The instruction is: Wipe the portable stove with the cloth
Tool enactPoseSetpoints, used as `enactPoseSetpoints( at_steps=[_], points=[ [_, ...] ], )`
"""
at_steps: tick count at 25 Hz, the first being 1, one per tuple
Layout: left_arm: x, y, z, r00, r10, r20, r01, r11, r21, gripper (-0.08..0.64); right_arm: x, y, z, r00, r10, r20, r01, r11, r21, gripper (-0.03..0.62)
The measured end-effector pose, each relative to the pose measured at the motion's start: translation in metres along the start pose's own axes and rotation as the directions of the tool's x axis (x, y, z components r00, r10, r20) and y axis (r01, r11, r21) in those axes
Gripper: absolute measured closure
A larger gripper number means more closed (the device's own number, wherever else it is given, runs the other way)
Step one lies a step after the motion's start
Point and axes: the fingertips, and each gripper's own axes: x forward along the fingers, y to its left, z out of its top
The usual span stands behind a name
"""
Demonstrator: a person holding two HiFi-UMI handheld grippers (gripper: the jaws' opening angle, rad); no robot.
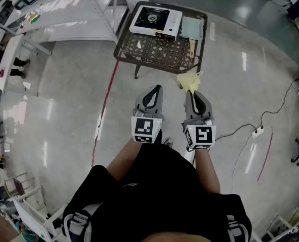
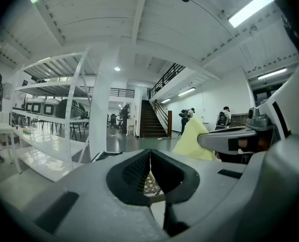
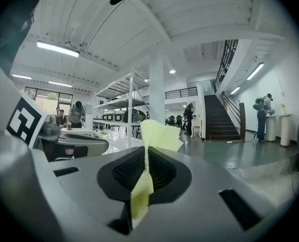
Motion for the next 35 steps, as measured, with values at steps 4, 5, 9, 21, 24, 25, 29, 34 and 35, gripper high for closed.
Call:
enactPoseSetpoints(
  at_steps=[4,5,9,21,24,25,29,34,35],
  points=[
    [0.036,0.042,-0.004,1.000,-0.001,-0.025,0.000,1.000,-0.017,0.538,0.056,-0.004,-0.001,0.999,0.018,-0.040,-0.018,1.000,-0.008,0.575],
    [0.044,0.053,-0.004,1.000,0.002,-0.028,-0.002,1.000,-0.017,0.538,0.070,-0.005,0.000,0.999,0.025,-0.046,-0.026,1.000,-0.013,0.575],
    [0.073,0.101,-0.002,0.999,0.023,-0.030,-0.024,0.998,-0.049,0.538,0.125,-0.004,0.001,0.995,0.055,-0.080,-0.059,0.997,-0.048,0.575],
    [0.131,0.178,0.013,0.996,-0.077,-0.053,0.072,0.992,-0.100,0.538,0.224,0.016,0.018,0.986,0.056,-0.156,-0.070,0.994,-0.087,0.575],
    [0.142,0.188,0.007,0.994,-0.087,-0.064,0.079,0.990,-0.116,0.538,0.240,0.013,0.016,0.984,0.042,-0.176,-0.061,0.993,-0.104,0.575],
    [0.145,0.191,0.005,0.994,-0.087,-0.069,0.078,0.989,-0.125,0.538,0.245,0.011,0.015,0.983,0.040,-0.181,-0.061,0.992,-0.107,0.575],
    [0.164,0.203,0.002,0.994,-0.076,-0.077,0.065,0.989,-0.134,0.538,0.264,-0.003,0.015,0.981,0.039,-0.189,-0.062,0.991,-0.116,0.575],
    [0.187,0.219,-0.016,0.993,-0.055,-0.101,0.040,0.989,-0.142,0.538,0.291,-0.022,0.012,0.983,0.033,-0.180,-0.054,0.992,-0.113,0.575],
    [0.192,0.221,-0.019,0.992,-0.053,-0.111,0.037,0.989,-0.141,0.540,0.297,-0.026,0.012,0.983,0.035,-0.178,-0.055,0.992,-0.113,0.575]
  ],
)
